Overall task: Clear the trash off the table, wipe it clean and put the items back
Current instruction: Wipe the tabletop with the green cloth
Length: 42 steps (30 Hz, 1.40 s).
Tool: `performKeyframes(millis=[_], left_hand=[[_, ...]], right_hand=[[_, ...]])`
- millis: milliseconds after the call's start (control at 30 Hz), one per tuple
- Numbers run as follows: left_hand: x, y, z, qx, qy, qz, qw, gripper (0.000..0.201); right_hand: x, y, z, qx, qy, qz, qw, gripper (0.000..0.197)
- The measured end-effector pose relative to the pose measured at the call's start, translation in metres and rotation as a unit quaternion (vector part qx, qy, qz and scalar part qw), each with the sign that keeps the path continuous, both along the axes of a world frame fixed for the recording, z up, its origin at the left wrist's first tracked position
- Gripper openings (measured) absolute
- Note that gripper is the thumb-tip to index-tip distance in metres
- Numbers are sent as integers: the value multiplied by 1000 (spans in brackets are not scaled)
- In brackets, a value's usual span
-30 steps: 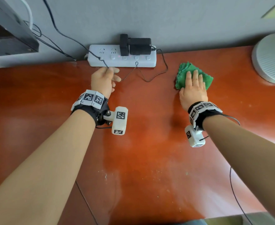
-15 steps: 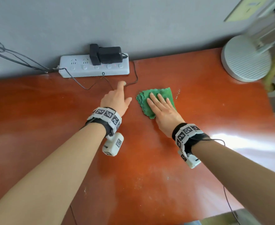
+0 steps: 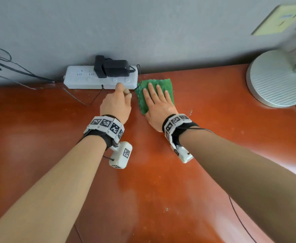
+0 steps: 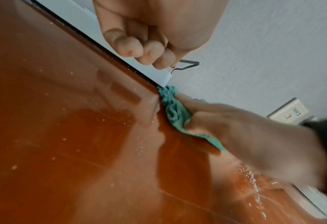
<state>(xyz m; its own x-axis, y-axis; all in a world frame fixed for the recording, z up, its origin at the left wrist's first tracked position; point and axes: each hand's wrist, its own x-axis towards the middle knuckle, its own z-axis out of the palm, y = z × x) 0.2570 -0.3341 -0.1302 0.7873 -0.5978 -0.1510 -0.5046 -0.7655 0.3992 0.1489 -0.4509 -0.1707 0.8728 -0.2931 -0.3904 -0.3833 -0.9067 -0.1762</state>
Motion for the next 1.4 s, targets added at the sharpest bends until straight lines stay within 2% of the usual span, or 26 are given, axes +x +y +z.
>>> performKeyframes(millis=[200, 267, 367, 433, 500, 567, 633, 700, 767, 833, 867, 933, 1033, 1133, 1200, 1233, 1300, 1367, 1400], left_hand=[[-6, 11, -19, 33, 24, 32, 999, 9], [-9, 18, -26, 37, 41, 39, 998, 7], [-21, 33, -30, -3, 86, 50, 995, 16], [-34, 47, -26, -29, 89, 57, 994, 23], [-52, 65, -23, -25, 46, 49, 997, 29], [-71, 84, -26, 27, -11, 32, 999, 38], [-90, 100, -32, 100, -20, 25, 994, 51], [-111, 114, -38, 149, -11, 17, 989, 59], [-128, 124, -40, 156, -9, 17, 988, 60], [-141, 133, -38, 152, 0, 23, 988, 58], [-146, 138, -37, 152, 6, 27, 988, 57], [-154, 151, -36, 157, 10, 24, 987, 56], [-162, 178, -37, 154, 10, 13, 988, 55], [-170, 207, -38, 149, 17, -5, 989, 55], [-174, 225, -38, 153, 18, -24, 988, 55], [-177, 234, -39, 157, 13, -33, 987, 55], [-184, 250, -41, 160, -5, -47, 986, 56], [-192, 263, -45, 154, -17, -53, 987, 56], [-195, 269, -47, 151, -17, -56, 987, 56]], right_hand=[[34, -45, -1, 6, 1, -20, 1000, 75], [30, -66, 0, 6, 1, -64, 998, 75], [3, -102, 1, 0, 4, -145, 989, 75], [-29, -124, 2, -11, 4, -196, 981, 75], [-62, -129, 3, -13, 5, -243, 970, 75], [-86, -109, 5, -8, 15, -261, 965, 76], [-101, -64, 8, -9, 26, -215, 976, 77], [-115, -2, 10, -3, 28, -80, 996, 75], [-135, 48, 9, 20, 35, 67, 997, 69], [-155, 47, 5, 16, 40, 110, 993, 66], [-165, 31, 3, -3, 31, 86, 996, 66], [-189, -17, 0, -38, 30, -39, 998, 66], [-236, -74, 9, -20, 62, -242, 968, 67], [-242, -48, 11, -3, 66, -321, 945, 70], [-219, 12, 5, -9, 56, -272, 960, 71], [-207, 50, 3, -9, 48, -218, 975, 71], [-193, 136, 4, 2, 38, -54, 998, 69], [-206, 207, 7, 23, 55, 101, 993, 66], [-218, 221, 7, 28, 57, 132, 989, 65]])
